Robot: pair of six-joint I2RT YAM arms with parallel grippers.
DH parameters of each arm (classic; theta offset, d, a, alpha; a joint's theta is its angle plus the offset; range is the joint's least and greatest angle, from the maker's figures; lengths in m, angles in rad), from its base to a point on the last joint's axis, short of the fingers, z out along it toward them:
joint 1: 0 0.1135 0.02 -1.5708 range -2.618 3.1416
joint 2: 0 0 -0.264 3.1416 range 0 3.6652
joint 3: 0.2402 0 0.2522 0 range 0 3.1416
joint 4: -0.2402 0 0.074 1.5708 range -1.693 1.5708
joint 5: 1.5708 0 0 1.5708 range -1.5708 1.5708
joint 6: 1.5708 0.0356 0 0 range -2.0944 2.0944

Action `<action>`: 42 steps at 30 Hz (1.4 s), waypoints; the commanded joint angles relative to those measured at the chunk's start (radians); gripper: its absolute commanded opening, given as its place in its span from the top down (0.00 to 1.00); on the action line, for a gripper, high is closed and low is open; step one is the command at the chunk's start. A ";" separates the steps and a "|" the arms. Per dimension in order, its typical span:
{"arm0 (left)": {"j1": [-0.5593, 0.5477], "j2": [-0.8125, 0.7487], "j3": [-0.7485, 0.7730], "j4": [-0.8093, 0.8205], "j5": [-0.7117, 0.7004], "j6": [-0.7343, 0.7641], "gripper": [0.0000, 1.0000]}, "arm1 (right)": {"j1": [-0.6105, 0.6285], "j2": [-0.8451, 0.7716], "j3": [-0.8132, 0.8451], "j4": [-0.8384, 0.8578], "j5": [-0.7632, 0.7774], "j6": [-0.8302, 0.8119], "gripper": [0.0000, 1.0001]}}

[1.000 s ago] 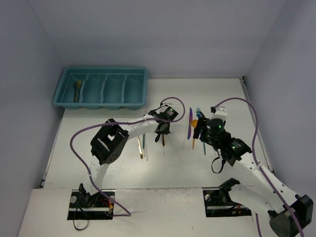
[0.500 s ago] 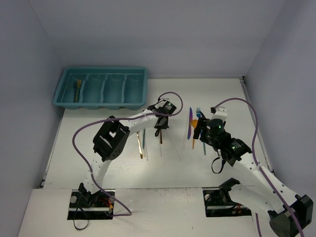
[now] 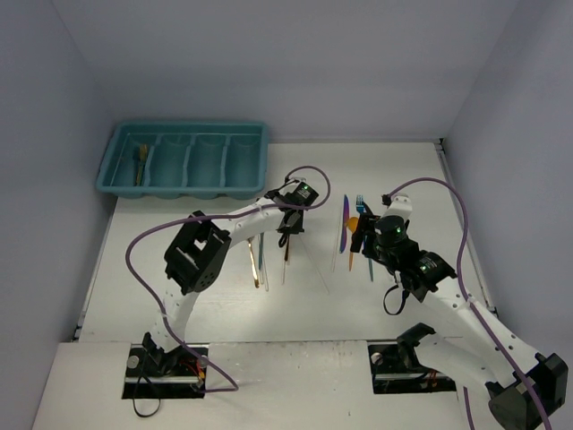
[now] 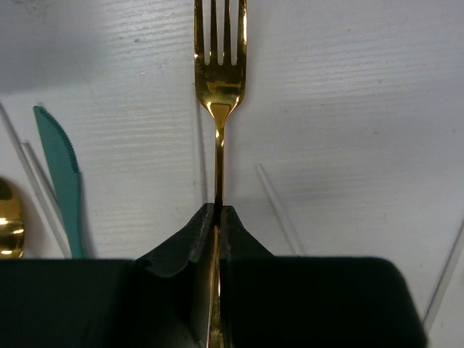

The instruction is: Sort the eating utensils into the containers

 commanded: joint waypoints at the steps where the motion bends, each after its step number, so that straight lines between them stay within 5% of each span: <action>1: 0.006 -0.198 0.019 0.006 -0.063 0.047 1.00 | -0.007 -0.009 0.020 0.026 0.032 0.003 0.36; 9: 0.083 -0.387 0.005 0.052 -0.093 0.177 1.00 | -0.007 -0.014 0.023 0.026 0.030 0.001 0.36; 21: 0.525 -0.468 -0.066 0.265 -0.094 0.636 1.00 | -0.009 -0.020 0.019 0.022 0.029 -0.013 0.36; 30: 0.830 -0.235 0.125 0.467 -0.107 0.877 1.00 | -0.010 -0.050 0.028 0.012 -0.069 -0.017 0.36; 42: 0.913 0.145 0.442 0.573 -0.174 1.052 1.00 | -0.010 0.011 0.042 0.013 -0.062 -0.001 0.37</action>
